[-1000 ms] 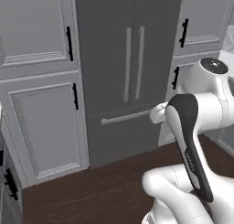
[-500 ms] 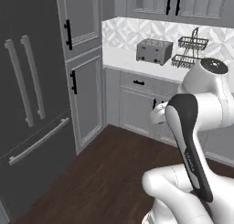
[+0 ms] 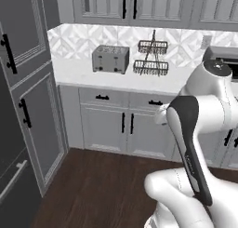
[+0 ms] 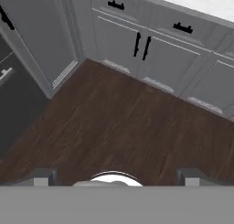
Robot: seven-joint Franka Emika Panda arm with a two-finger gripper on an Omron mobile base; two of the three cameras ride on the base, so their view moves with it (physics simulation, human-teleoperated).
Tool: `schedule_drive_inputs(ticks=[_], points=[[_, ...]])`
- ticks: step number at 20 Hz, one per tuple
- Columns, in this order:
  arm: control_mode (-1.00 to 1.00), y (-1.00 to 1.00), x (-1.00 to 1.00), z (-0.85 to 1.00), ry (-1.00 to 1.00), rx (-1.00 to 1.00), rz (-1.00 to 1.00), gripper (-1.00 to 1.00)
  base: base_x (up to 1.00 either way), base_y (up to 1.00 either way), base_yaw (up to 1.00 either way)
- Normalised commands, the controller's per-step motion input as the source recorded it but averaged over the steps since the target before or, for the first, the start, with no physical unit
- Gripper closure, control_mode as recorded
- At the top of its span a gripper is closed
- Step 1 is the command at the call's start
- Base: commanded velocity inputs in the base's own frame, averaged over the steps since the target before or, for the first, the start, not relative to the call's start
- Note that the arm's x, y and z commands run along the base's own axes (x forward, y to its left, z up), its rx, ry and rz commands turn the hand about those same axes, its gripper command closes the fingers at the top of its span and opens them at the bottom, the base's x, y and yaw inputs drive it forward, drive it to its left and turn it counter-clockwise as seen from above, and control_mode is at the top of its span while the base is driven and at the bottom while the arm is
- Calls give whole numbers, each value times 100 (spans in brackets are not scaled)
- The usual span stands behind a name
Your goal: Navigate to the toaster oven.
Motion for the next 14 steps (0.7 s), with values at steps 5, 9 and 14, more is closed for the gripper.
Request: schedule_drive_inputs(ticks=[5,9,14], points=[[100,0,0,0,0,0,0,-100,11,-63,-64],[100,0,0,0,0,0,0,-100,28,-61,-74],[100,0,0,0,0,0,0,-100,96,-34,-28]])
